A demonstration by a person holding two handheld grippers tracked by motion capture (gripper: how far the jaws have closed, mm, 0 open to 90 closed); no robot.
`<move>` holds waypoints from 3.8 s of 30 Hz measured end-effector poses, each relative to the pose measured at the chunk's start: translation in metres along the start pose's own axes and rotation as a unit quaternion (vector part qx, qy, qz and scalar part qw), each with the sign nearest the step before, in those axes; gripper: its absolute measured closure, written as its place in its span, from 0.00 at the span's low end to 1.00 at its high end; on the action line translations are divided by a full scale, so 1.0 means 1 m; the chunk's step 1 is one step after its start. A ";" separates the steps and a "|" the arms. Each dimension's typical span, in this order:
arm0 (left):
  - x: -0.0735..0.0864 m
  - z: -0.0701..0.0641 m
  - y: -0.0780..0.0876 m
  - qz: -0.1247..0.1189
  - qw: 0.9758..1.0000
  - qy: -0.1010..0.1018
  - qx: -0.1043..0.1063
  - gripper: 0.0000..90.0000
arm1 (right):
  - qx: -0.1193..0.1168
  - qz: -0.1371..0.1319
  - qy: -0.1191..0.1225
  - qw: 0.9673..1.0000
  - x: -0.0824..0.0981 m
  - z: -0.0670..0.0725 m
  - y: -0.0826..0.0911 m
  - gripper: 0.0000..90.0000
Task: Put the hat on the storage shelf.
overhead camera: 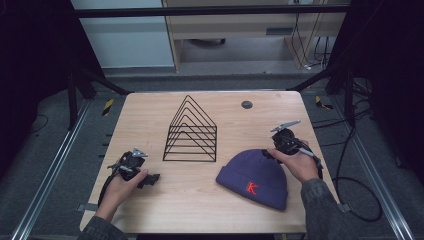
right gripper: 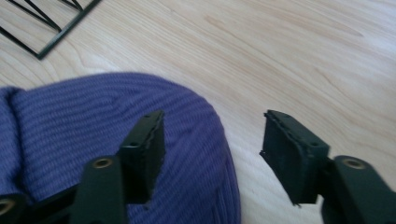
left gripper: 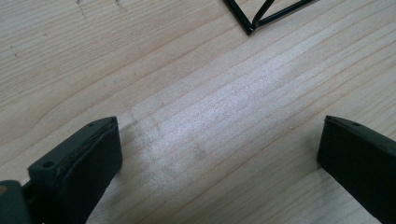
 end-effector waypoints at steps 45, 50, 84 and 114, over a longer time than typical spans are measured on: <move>-0.001 0.000 0.000 0.002 1.000 -0.001 0.003 0.00 | -0.037 -0.003 -0.027 0.999 0.011 0.012 -0.031 0.88; -0.003 0.003 0.002 -0.006 1.000 0.007 0.001 0.05 | -0.023 -0.043 -0.016 0.999 0.001 0.019 -0.008 0.88; -0.040 -0.022 0.056 -0.151 0.987 -0.008 0.050 0.07 | -0.035 -0.235 0.074 0.968 -0.070 0.085 0.124 0.89; -0.148 -0.079 0.152 -0.213 0.967 -0.057 0.128 0.08 | -0.012 -0.286 0.094 0.954 -0.189 0.049 0.184 0.89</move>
Point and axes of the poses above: each handheld gripper's, and its own axes: y roughly backward along the jaws, x roughly out of its underside, z roughly to its left, the point moved 10 cm from there along -y, roughly forward along the jaws, and after that the axes turned 11 degrees about y, right-handed, at the moved point
